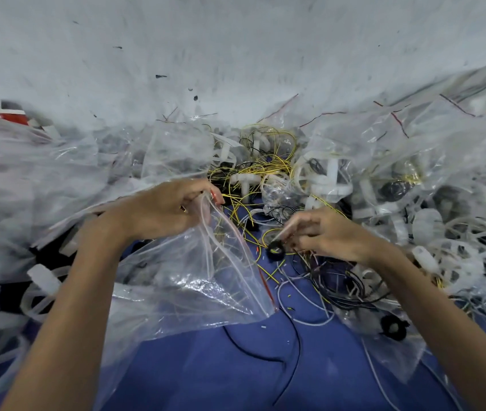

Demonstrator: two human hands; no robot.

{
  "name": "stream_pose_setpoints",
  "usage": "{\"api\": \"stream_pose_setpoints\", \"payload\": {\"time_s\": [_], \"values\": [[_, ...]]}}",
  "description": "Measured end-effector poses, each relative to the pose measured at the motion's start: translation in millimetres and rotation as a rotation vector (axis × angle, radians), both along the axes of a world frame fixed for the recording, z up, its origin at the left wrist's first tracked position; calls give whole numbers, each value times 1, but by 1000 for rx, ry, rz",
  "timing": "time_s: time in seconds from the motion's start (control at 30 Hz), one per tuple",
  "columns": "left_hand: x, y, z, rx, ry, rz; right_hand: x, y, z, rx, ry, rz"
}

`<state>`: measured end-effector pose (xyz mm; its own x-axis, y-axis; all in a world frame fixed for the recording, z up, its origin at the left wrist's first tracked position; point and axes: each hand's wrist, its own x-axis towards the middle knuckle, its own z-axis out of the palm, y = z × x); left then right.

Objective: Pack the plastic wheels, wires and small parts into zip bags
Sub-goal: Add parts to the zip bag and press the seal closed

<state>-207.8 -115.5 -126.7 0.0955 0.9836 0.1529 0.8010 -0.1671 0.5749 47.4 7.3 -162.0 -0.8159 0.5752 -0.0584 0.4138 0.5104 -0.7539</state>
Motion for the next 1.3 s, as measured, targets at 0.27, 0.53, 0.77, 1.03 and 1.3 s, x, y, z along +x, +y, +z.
{"api": "stream_pose_setpoints", "payload": {"time_s": [0.27,0.53,0.77,1.03,1.3], "values": [[-4,5,-3,-66,49,-18,53,1,28,434,-663,46],[0,3,-1,-67,58,0,61,5,4,577,-669,138],[-1,3,-4,-77,24,27,23,1,29,282,151,34],[14,-4,9,55,-163,-16,-1,7,61,171,69,-73],[32,-1,5,0,256,-48,1,9,91,682,-285,-531]]}}
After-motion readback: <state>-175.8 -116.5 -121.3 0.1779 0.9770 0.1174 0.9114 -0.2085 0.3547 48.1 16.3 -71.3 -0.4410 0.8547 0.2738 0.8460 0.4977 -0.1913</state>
